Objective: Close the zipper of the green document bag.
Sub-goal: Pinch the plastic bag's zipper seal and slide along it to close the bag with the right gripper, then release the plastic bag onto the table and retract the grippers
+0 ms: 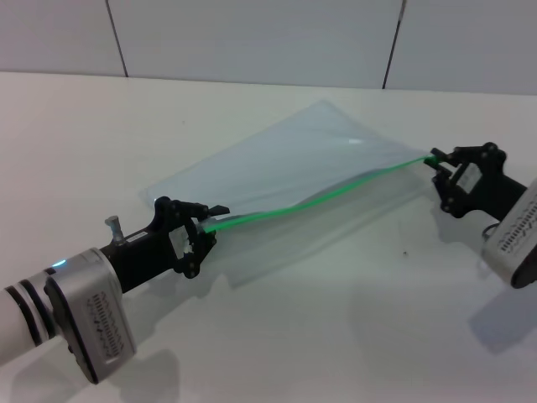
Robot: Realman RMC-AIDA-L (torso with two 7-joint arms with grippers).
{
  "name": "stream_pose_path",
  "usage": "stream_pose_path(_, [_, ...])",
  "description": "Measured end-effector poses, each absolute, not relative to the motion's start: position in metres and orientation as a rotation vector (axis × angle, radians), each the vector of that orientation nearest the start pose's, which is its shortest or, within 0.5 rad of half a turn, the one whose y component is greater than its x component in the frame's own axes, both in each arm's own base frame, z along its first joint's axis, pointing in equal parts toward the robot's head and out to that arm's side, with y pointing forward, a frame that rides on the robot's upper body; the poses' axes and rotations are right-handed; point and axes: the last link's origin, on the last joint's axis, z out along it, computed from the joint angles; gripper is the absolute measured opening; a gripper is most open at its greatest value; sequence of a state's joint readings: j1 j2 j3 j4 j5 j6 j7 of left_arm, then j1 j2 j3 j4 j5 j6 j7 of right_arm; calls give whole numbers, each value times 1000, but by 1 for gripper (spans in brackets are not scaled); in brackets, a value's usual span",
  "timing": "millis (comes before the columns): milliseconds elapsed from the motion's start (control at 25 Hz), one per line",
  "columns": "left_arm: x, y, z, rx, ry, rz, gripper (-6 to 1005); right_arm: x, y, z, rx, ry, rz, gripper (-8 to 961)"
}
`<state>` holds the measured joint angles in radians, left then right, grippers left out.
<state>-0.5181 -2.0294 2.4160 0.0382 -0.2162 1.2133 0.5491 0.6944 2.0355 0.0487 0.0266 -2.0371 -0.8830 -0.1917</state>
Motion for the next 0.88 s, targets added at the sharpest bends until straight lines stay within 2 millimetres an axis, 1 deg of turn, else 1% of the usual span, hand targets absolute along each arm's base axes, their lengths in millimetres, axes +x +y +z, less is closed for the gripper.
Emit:
stream_pose_path(240, [-308, 308, -64, -2144, 753, -142, 54, 311, 380, -46, -2134, -161, 51, 115])
stream_pose_path(480, [-308, 308, -63, -2135, 739, -144, 54, 315, 380, -43, -2109, -122, 56, 117])
stream_pose_path(640, [-306, 311, -60, -2111, 702, -155, 61, 322, 381, -29, -1979, 36, 119, 119])
stream_pose_path(760, [-304, 314, -51, -2048, 635, -196, 81, 324, 372, -21, -1872, 89, 200, 120])
stream_pose_path(880, [-299, 315, -34, -1948, 530, -306, 102, 322, 356, -11, -1756, 75, 300, 257])
